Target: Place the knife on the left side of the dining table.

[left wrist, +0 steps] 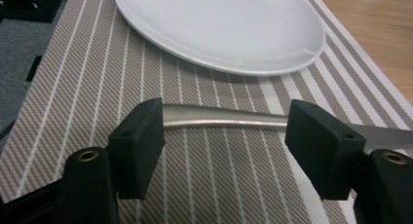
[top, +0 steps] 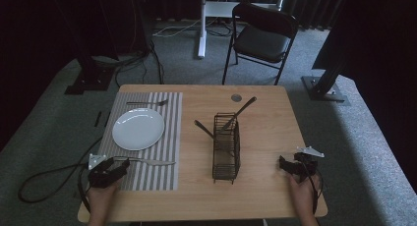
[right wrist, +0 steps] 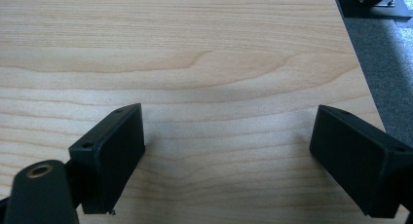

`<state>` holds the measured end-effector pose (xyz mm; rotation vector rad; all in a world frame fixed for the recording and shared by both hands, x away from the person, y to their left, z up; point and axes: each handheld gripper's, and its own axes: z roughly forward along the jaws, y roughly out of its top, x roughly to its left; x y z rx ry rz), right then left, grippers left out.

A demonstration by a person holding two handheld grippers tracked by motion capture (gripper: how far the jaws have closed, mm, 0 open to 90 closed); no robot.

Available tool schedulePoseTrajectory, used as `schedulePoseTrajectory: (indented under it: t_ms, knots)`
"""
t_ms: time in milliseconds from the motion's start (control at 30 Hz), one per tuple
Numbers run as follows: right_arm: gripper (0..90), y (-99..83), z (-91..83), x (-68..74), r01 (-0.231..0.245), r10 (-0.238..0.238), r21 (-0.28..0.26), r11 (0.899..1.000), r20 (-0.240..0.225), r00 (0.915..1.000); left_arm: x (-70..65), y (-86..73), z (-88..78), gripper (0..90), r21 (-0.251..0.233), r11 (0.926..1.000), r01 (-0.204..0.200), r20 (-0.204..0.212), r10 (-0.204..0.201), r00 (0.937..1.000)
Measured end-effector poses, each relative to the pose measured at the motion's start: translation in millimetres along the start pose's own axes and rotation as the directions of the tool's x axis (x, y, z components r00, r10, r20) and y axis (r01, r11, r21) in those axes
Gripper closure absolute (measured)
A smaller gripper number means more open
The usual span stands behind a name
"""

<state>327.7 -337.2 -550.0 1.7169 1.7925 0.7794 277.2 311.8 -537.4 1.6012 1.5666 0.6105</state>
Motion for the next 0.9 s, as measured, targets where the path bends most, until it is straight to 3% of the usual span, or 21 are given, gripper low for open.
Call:
schedulePoseTrajectory:
  t_ms: [200,333,400,433,567,600,667,900]
  knots:
    - [12.2,0.0,0.0,0.0,0.000,0.000,0.000,1.000,0.000,1.0000,-5.1,-6.7,-5.3,29.5,-0.001,1.0000,0.010,-0.006,-0.010,0.9999]
    - [12.2,0.0,0.0,0.0,0.000,0.000,0.000,1.000,0.000,1.0000,-5.5,-8.3,-5.5,29.1,0.053,0.9977,0.043,0.005,-0.043,0.9991]
    - [12.2,0.0,0.0,-0.1,0.000,0.000,0.000,1.000,0.000,1.0000,-7.0,-9.6,-6.9,25.6,0.059,0.9979,0.025,-0.001,-0.025,0.9997]
    - [12.2,0.0,0.0,0.0,0.000,0.000,0.000,1.000,0.000,1.0000,-7.4,-9.7,-7.5,18.7,0.062,0.9979,0.020,-0.004,-0.020,0.9998]
    - [12.2,0.0,0.0,0.0,0.000,0.000,0.000,1.000,0.000,1.0000,-9.6,-10.7,-10.3,15.6,0.039,0.9990,-0.022,0.002,0.022,0.9998]
    - [12.2,0.0,0.0,0.0,0.000,0.000,0.000,1.000,0.000,1.0000,-10.2,-10.7,-9.8,8.7,0.046,0.9983,-0.036,-0.002,0.036,0.9993]
    - [12.2,0.0,0.0,-0.1,0.000,0.000,0.000,1.000,0.000,1.0000,-12.4,-11.8,-7.8,8.7,0.051,0.9970,-0.059,-0.021,0.060,0.9980]
    - [12.2,0.0,0.0,0.0,0.000,0.000,0.000,1.000,0.000,1.0000,-14.7,-12.5,-6.5,8.7,0.052,0.9954,-0.080,-0.026,0.082,0.9963]
